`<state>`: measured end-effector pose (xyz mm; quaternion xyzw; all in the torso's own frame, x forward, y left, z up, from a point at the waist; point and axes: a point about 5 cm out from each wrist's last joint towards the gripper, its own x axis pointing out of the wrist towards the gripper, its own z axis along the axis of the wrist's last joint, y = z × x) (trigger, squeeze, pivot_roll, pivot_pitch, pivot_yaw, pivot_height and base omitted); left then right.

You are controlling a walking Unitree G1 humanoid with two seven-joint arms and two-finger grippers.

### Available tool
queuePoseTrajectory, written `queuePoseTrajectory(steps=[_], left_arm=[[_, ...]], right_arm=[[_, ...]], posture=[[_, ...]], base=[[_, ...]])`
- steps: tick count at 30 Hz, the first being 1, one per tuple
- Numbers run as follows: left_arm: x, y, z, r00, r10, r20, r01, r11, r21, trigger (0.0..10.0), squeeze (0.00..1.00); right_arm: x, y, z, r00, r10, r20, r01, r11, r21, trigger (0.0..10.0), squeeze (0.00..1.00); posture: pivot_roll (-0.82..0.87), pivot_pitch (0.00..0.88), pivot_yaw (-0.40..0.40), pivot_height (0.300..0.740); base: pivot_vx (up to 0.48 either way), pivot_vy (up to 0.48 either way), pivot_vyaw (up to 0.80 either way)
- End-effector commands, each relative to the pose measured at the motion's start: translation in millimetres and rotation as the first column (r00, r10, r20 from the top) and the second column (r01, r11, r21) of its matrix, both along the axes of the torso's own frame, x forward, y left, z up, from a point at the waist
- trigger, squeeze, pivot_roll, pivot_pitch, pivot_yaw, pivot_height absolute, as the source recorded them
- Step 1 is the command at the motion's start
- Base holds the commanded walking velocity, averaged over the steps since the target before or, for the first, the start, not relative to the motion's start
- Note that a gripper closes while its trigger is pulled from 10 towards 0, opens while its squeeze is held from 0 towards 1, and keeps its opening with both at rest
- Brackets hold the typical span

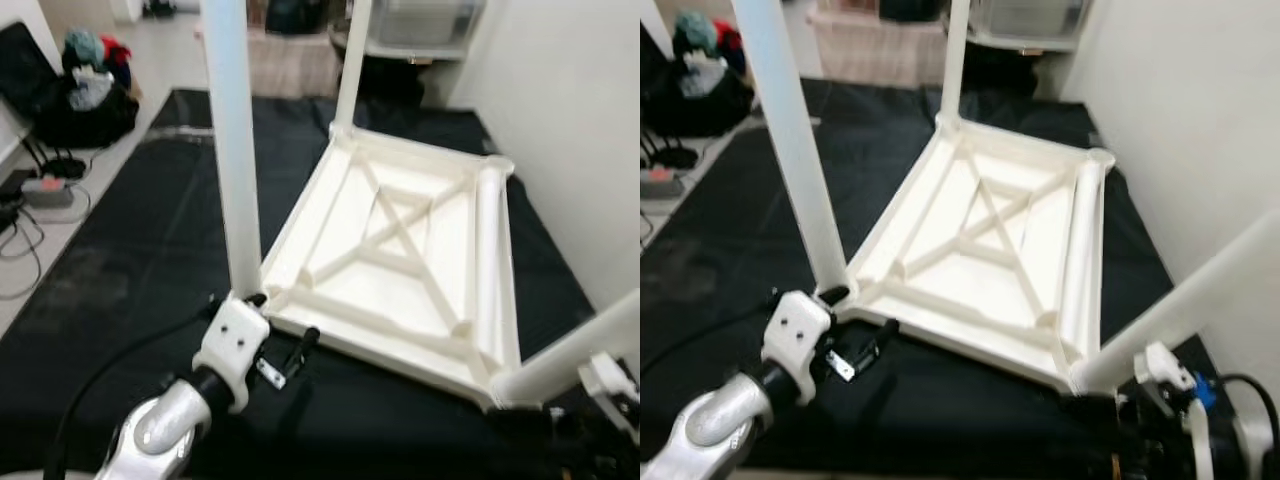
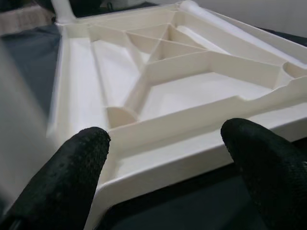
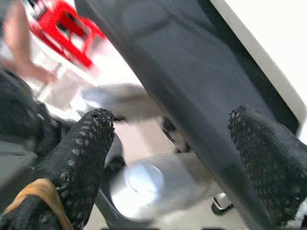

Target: Building children table

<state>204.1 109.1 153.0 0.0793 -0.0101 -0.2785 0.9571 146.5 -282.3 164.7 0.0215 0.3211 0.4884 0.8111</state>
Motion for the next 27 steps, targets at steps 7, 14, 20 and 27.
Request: queuePoseTrajectory(steps=[7,14,20,27], left_arm=[[-0.5,-0.9,-2,1.000,0.013,-0.019,-0.013,1.000,-0.009,10.0,0.00],[1.4,2.5,0,0.998,0.060,0.001,-0.060,0.998,-0.005,10.0,0.00],[7.5,10.0,3,0.989,0.144,0.035,-0.145,0.989,0.005,10.0,0.00],[9.0,16.4,4,0.978,0.203,0.048,-0.204,0.979,0.016,10.0,0.00]], right_arm=[[2.0,-3.1,-4,0.999,0.037,-0.030,-0.040,0.995,-0.090,10.0,0.00],[29.9,-17.2,-10,0.990,-0.073,0.119,0.100,0.965,-0.243,10.0,0.00],[69.4,-8.7,-5,0.932,-0.168,0.321,0.254,0.935,-0.249,10.0,0.00],[68.3,24.1,1,0.962,0.006,0.274,0.050,0.980,-0.195,10.0,0.00]], posture=[[-0.12,0.115,-0.056,0.740],[-0.11,0.115,-0.060,0.740],[-0.11,0.114,-0.064,0.740],[-0.10,0.116,-0.073,0.740]], base=[[0.000,0.000,0.00],[0.000,0.000,0.00],[0.000,0.000,0.00],[0.000,0.000,0.00]])
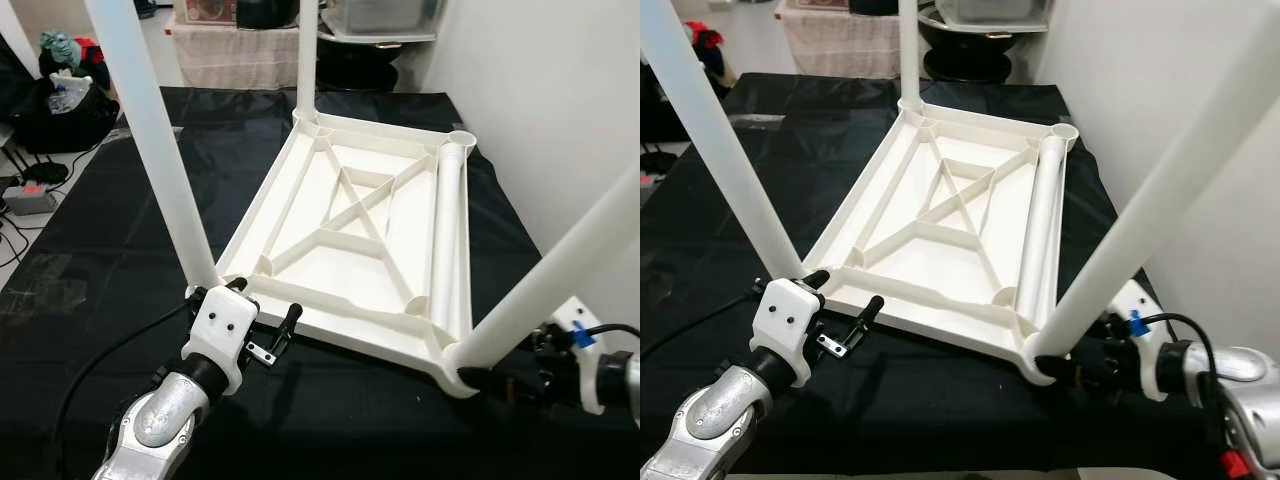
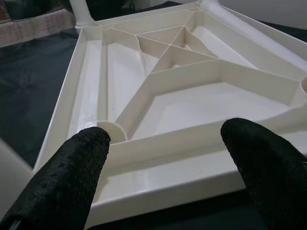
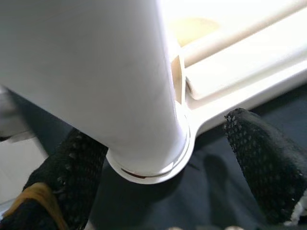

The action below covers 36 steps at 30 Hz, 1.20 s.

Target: Building children table

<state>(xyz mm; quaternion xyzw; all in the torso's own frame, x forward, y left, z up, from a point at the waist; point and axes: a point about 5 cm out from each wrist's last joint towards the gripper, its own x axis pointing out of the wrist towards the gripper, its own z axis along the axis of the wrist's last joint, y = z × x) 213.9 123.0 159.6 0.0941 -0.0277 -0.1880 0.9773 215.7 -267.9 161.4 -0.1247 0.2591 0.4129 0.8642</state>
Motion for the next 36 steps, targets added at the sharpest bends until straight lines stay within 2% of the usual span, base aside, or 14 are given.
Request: queuePoseTrajectory(steps=[1,4,7,8,9,13,15,17,23,25,26,27,31,36], left_arm=[[-0.8,2.6,-3,1.000,0.023,-0.010,-0.023,1.000,0.006,10.0,0.00],[-0.4,1.7,-3,1.000,0.025,-0.011,-0.025,1.000,0.005,10.0,0.00],[1.7,1.6,-2,0.999,0.033,-0.007,-0.033,0.999,0.007,10.0,0.00],[1.7,1.6,-2,0.999,0.033,-0.007,-0.033,0.999,0.007,10.0,0.00],[3.3,1.8,-1,0.999,0.045,0.002,-0.045,0.999,0.011,10.0,0.00],[4.6,2.3,0,0.998,0.059,0.010,-0.059,0.998,0.015,10.0,0.00],[4.6,2.3,0,0.998,0.059,0.010,-0.059,0.998,0.015,10.0,0.00],[4.5,3.7,3,0.996,0.082,0.018,-0.082,0.996,0.017,10.0,0.00],[3.3,4.8,3,0.995,0.097,0.019,-0.097,0.995,0.016,10.0,0.00],[2.5,3.1,3,0.995,0.095,0.015,-0.095,0.995,0.015,10.0,0.00],[2.5,3.1,3,0.995,0.095,0.015,-0.095,0.995,0.015,10.0,0.00],[2.3,2.0,2,0.996,0.090,0.013,-0.091,0.996,0.014,10.0,0.00],[2.2,1.0,3,0.996,0.086,0.011,-0.086,0.996,0.014,10.0,0.00],[1.9,0.9,3,0.996,0.087,0.012,-0.087,0.996,0.015,10.0,0.00]], right_arm=[[-0.8,9.7,4,0.998,0.064,-0.004,-0.064,0.998,0.018,10.0,0.00],[-7.2,30.4,11,0.981,0.191,-0.034,-0.186,0.976,0.114,10.0,0.00],[2.0,84.2,19,0.942,0.334,0.038,-0.331,0.902,0.278,10.0,0.00],[2.0,84.2,19,0.942,0.334,0.038,-0.331,0.902,0.278,10.0,0.00],[21.5,125.8,24,0.936,0.329,0.122,-0.351,0.869,0.349,10.0,0.00],[37.3,160.2,31,0.936,0.307,0.172,-0.351,0.848,0.397,10.0,0.00],[37.3,160.2,31,0.936,0.307,0.172,-0.351,0.848,0.397,10.0,0.00],[49.6,185.4,42,0.933,0.288,0.216,-0.356,0.825,0.439,10.0,0.00],[60.7,174.8,38,0.935,0.269,0.231,-0.339,0.870,0.357,10.0,0.00],[58.8,133.2,33,0.917,0.338,0.214,-0.380,0.902,0.205,10.0,0.00],[58.8,133.2,33,0.917,0.338,0.214,-0.380,0.902,0.205,10.0,0.00],[50.2,114.3,34,0.886,0.424,0.188,-0.452,0.880,0.144,10.0,0.00],[37.4,91.3,37,0.824,0.559,0.086,-0.565,0.823,0.058,10.0,0.00],[37.2,82.3,34,0.807,0.590,0.025,-0.590,0.808,-0.004,10.0,0.00]], posture=[[-0.10,0.116,-0.073,0.740],[-0.10,0.116,-0.072,0.740],[-0.09,0.115,-0.071,0.740],[-0.09,0.115,-0.071,0.740],[-0.08,0.113,-0.071,0.740],[-0.06,0.114,-0.075,0.740],[-0.06,0.114,-0.075,0.740],[-0.03,0.116,-0.082,0.740],[-0.04,0.121,-0.081,0.740],[-0.04,0.134,-0.077,0.740],[-0.04,0.134,-0.077,0.740],[-0.04,0.137,-0.075,0.740],[-0.04,0.143,-0.077,0.740],[-0.03,0.146,-0.078,0.740]], base=[[0.000,0.000,0.00],[0.000,0.000,0.00],[0.000,0.000,0.00],[0.000,0.000,0.00],[0.000,0.000,0.00],[0.000,0.000,0.00],[0.000,0.000,0.00],[0.000,0.000,0.00],[0.000,0.000,0.00],[0.000,0.000,0.00],[0.000,0.000,0.00],[0.000,0.000,0.00],[0.000,0.000,0.00],[0.000,0.000,0.00]])
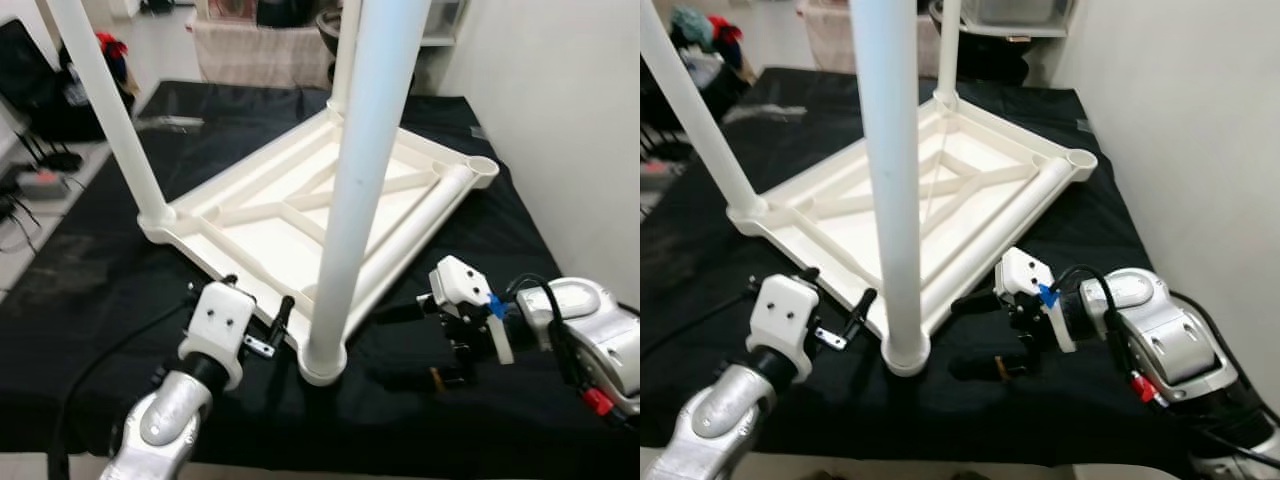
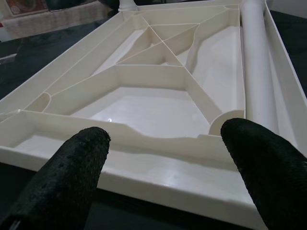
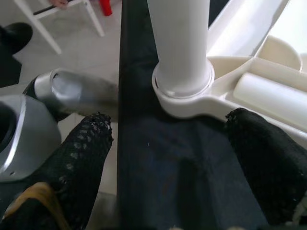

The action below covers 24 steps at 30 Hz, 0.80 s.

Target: Building children table

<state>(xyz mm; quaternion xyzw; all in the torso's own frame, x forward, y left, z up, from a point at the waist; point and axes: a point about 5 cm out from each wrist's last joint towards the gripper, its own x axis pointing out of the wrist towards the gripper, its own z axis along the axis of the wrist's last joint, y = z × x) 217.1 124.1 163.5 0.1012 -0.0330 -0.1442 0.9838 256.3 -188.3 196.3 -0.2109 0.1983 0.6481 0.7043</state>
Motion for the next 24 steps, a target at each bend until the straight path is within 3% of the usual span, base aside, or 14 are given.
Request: queuePoseTrajectory(steps=[1,2,3,4,5,6,8,11,14,20,24], left_arm=[[-2.3,0.2,0,1.000,0.004,-0.009,-0.004,1.000,0.009,10.0,0.00],[-4.5,1.2,0,1.000,0.012,-0.012,-0.012,1.000,0.012,10.0,0.00],[-4.5,1.2,0,1.000,0.012,-0.012,-0.012,1.000,0.012,10.0,0.00],[-8.5,1.6,-1,1.000,0.012,-0.022,-0.011,1.000,0.014,10.0,0.00],[-8.5,1.6,-1,1.000,0.012,-0.022,-0.011,1.000,0.014,10.0,0.00],[-12.9,1.0,-3,0.999,0.007,-0.033,-0.006,1.000,0.012,10.0,0.00],[-22.4,-2.1,-5,0.998,-0.019,-0.056,0.020,1.000,0.002,10.0,0.00],[-25.5,-3.3,-5,0.998,-0.030,-0.063,0.030,1.000,-0.002,10.0,0.00],[-49.6,-11.2,-11,0.988,-0.095,-0.121,0.091,0.995,-0.036,10.0,0.00],[-54.6,-12.8,-12,0.986,-0.099,-0.134,0.094,0.995,-0.041,10.0,0.00],[-56.1,-13.8,-13,0.986,-0.094,-0.139,0.089,0.995,-0.041,10.0,0.00]], right_arm=[[9.7,-7.9,-6,0.999,0.002,0.047,0.004,0.993,-0.114,10.0,0.00],[28.3,-14.0,-9,0.988,-0.029,0.151,0.061,0.975,-0.216,10.0,0.00],[28.3,-14.0,-9,0.988,-0.029,0.151,0.061,0.975,-0.216,10.0,0.00],[56.7,-11.1,-8,0.941,-0.094,0.325,0.184,0.949,-0.256,10.0,0.00],[56.7,-11.1,-8,0.941,-0.094,0.325,0.184,0.949,-0.256,10.0,0.00],[77.9,-5.9,-5,0.880,-0.128,0.458,0.271,0.926,-0.261,10.0,0.00],[99.6,4.6,2,0.794,-0.140,0.592,0.348,0.903,-0.252,10.0,0.00],[102.7,6.7,3,0.779,-0.128,0.613,0.351,0.900,-0.258,10.0,0.00],[116.6,7.6,11,0.733,0.009,0.680,0.330,0.870,-0.367,10.0,0.00],[120.3,2.3,20,0.741,0.097,0.665,0.279,0.856,-0.436,10.0,0.00],[126.2,-5.0,32,0.723,0.171,0.670,0.265,0.826,-0.497,10.0,0.00]], posture=[[-0.02,0.150,-0.082,0.740],[-0.01,0.155,-0.087,0.740],[-0.01,0.155,-0.087,0.740],[-0.01,0.155,-0.087,0.740],[-0.01,0.155,-0.087,0.740],[0.00,0.160,-0.088,0.740],[0.01,0.163,-0.087,0.740],[0.01,0.163,-0.087,0.740],[0.03,0.167,-0.098,0.740],[0.03,0.169,-0.111,0.740],[0.03,0.171,-0.116,0.740]], base=[[0.000,0.000,0.00],[0.000,0.000,0.00],[0.000,0.000,0.00],[0.000,0.000,0.00],[0.000,0.000,0.00],[0.000,0.000,0.00],[0.000,0.000,0.00],[0.000,0.000,0.00],[0.000,0.000,0.00],[0.000,0.000,0.00],[0.000,0.000,0.00]])
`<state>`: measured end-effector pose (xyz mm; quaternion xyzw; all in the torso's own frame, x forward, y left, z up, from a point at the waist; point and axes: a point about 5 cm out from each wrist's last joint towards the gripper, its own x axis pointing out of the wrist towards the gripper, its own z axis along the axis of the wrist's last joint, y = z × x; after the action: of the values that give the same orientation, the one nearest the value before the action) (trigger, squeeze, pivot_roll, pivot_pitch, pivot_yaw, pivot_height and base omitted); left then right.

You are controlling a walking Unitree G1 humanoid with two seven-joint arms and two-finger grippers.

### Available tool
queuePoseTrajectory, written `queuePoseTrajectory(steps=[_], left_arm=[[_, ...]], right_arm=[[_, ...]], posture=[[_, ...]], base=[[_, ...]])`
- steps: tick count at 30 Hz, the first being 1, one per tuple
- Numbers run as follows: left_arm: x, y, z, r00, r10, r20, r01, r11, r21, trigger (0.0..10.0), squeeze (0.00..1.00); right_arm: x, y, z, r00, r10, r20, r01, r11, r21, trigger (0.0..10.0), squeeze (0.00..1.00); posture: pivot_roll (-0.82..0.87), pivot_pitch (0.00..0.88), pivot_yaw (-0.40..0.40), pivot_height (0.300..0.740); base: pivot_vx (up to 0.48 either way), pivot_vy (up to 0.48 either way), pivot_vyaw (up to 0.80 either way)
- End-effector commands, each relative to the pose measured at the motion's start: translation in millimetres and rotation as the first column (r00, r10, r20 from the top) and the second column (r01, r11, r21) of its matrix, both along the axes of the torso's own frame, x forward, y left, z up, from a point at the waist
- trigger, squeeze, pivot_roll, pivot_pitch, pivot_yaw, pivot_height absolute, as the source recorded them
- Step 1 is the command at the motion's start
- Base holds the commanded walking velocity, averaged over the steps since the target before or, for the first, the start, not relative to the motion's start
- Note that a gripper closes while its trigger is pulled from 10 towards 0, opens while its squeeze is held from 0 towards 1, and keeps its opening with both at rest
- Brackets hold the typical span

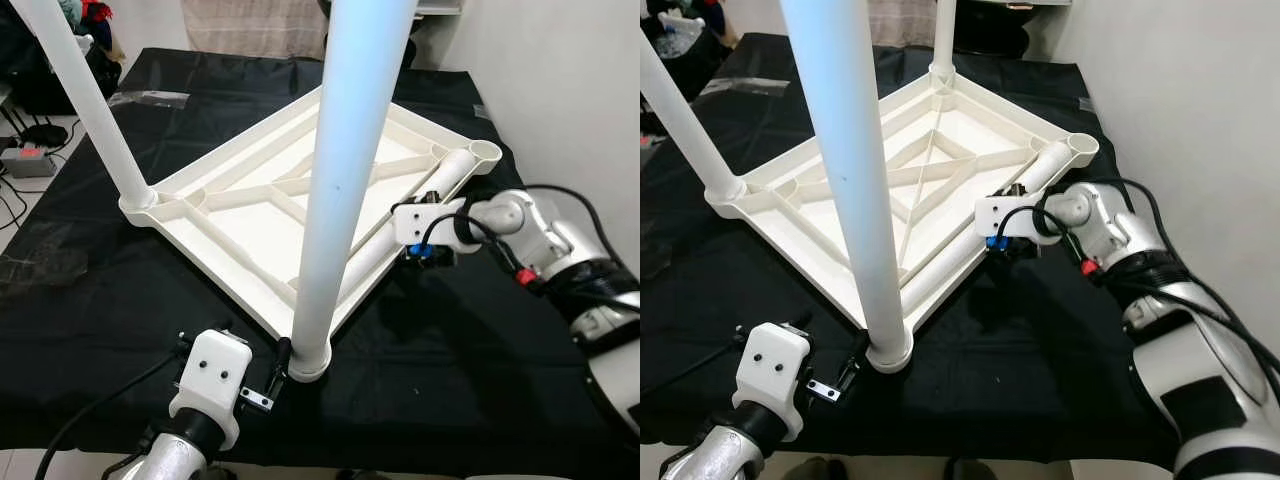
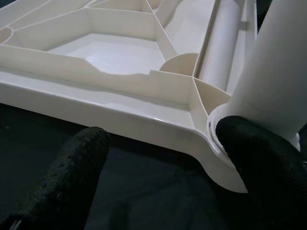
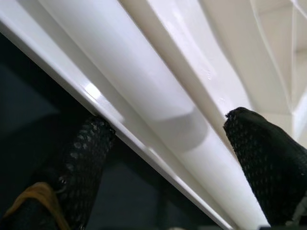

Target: Building children table

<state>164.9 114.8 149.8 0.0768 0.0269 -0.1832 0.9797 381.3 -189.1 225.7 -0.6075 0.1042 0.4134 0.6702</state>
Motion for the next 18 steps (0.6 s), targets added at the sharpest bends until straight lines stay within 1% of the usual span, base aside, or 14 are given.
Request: queuePoseTrajectory(steps=[1,2,3,4,5,7,8,9,12,13,14,15,17,18], left_arm=[[-3.9,-4.5,1,1.000,-0.024,-0.009,0.024,1.000,-0.009,10.0,0.00],[-4.6,-4.5,1,1.000,-0.023,-0.011,0.023,1.000,-0.009,10.0,0.00],[-4.8,-4.3,1,1.000,-0.022,-0.013,0.022,1.000,-0.008,10.0,0.00],[-4.8,-4.3,1,1.000,-0.022,-0.013,0.022,1.000,-0.008,10.0,0.00],[-4.8,-4.2,1,1.000,-0.021,-0.014,0.021,1.000,-0.008,10.0,0.00],[-5.3,-4.1,1,1.000,-0.021,-0.015,0.021,1.000,-0.008,10.0,0.00],[-5.6,-4.0,1,1.000,-0.021,-0.015,0.021,1.000,-0.007,10.0,0.00],[-5.9,-3.8,2,1.000,-0.021,-0.015,0.021,1.000,-0.007,10.0,0.00],[-5.7,-3.4,2,1.000,-0.020,-0.014,0.020,1.000,-0.006,10.0,0.00],[-5.5,-3.3,2,1.000,-0.020,-0.014,0.020,1.000,-0.005,10.0,0.00],[-5.5,-3.3,2,1.000,-0.020,-0.014,0.020,1.000,-0.005,10.0,0.00],[-5.5,-3.3,2,1.000,-0.020,-0.014,0.020,1.000,-0.005,10.0,0.00],[-5.5,-3.3,2,1.000,-0.020,-0.014,0.020,1.000,-0.005,10.0,0.00],[-5.1,-3.0,2,1.000,-0.019,-0.014,0.019,1.000,-0.004,10.0,0.00]], right_arm=[[1.2,-4.2,2,1.000,0.018,0.004,-0.018,0.998,-0.056,10.0,0.00],[2.7,-7.0,6,1.000,0.029,0.011,-0.027,0.996,-0.088,10.0,0.00],[3.0,-9.0,9,0.999,0.042,0.007,-0.041,0.992,-0.119,6.5,0.00],[3.0,-9.0,9,0.999,0.042,0.007,-0.041,0.992,-0.119,6.5,0.00],[2.7,-10.1,11,0.999,0.054,0.000,-0.053,0.988,-0.142,5.0,0.00],[2.8,-10.5,11,0.998,0.067,-0.006,-0.067,0.984,-0.164,4.9,0.00],[1.4,-10.6,9,0.996,0.085,-0.032,-0.089,0.978,-0.188,3.9,0.00],[-1.9,-12.0,3,0.989,0.116,-0.094,-0.135,0.962,-0.238,4.2,0.00],[-7.7,-15.7,-6,0.973,0.137,-0.186,-0.188,0.938,-0.292,4.7,0.00],[-10.0,-17.2,-9,0.965,0.147,-0.218,-0.212,0.925,-0.316,7.1,0.00],[-10.0,-17.2,-9,0.965,0.147,-0.218,-0.212,0.925,-0.316,7.1,0.00],[-11.5,-18.3,-11,0.959,0.153,-0.238,-0.228,0.916,-0.331,9.1,0.00],[-11.5,-18.3,-11,0.959,0.153,-0.238,-0.228,0.916,-0.331,9.1,0.00],[-13.5,-18.3,-16,0.947,0.167,-0.273,-0.261,0.897,-0.356,10.0,0.00]], posture=[[0.03,0.171,-0.116,0.740],[0.03,0.171,-0.119,0.740],[0.03,0.173,-0.118,0.740],[0.03,0.173,-0.118,0.740],[0.03,0.173,-0.118,0.740],[0.03,0.173,-0.118,0.740],[0.02,0.175,-0.119,0.740],[0.02,0.178,-0.118,0.740],[0.02,0.179,-0.117,0.740],[0.02,0.179,-0.118,0.740],[0.02,0.179,-0.118,0.740],[0.02,0.179,-0.118,0.740],[0.02,0.179,-0.118,0.740],[0.02,0.180,-0.121,0.740]], base=[[0.000,0.000,0.00],[0.000,0.000,0.00],[0.000,0.000,0.00],[0.000,0.000,0.00],[0.000,0.000,0.00],[0.000,0.000,0.00],[0.000,0.000,0.00],[0.000,0.000,0.00],[0.000,0.000,0.00],[0.000,0.000,0.00],[0.000,0.000,0.00],[0.000,0.000,0.00],[0.000,0.000,0.00],[0.000,0.000,0.00]])
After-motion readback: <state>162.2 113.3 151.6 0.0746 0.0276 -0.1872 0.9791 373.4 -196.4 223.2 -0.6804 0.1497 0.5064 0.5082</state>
